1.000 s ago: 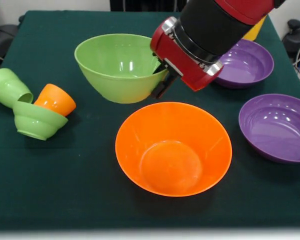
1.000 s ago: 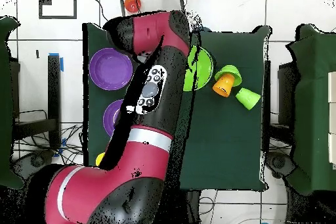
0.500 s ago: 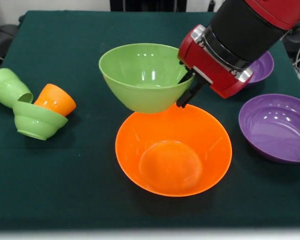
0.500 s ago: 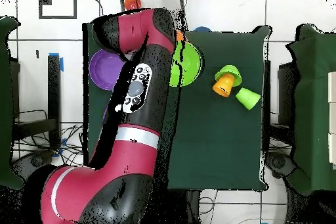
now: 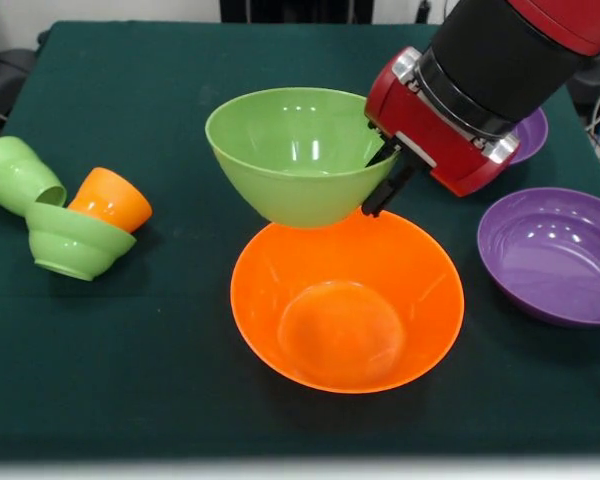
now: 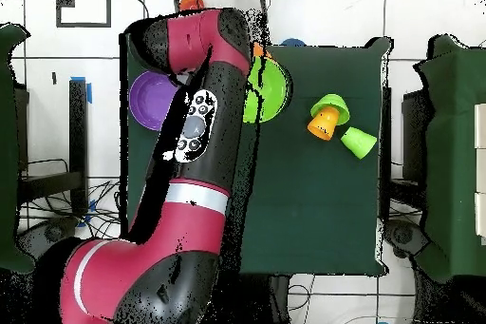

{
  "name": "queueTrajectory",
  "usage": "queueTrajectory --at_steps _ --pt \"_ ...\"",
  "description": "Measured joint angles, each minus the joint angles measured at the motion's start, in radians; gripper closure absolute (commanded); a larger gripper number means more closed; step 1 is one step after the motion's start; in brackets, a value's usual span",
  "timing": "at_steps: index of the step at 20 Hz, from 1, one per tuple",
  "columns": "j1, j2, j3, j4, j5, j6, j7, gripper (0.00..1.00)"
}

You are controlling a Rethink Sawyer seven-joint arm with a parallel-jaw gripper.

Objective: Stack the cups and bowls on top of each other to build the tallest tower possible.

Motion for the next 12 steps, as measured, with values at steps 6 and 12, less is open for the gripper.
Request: queueTrajectory --at_steps 6,12 --pt "-0.03 -0.035 0.002 0.014 0.015 0.0 0.0 1.0" --pt "-0.05 -0.094 0.01 0.071 0.021 -0.025 0.0 1.0"
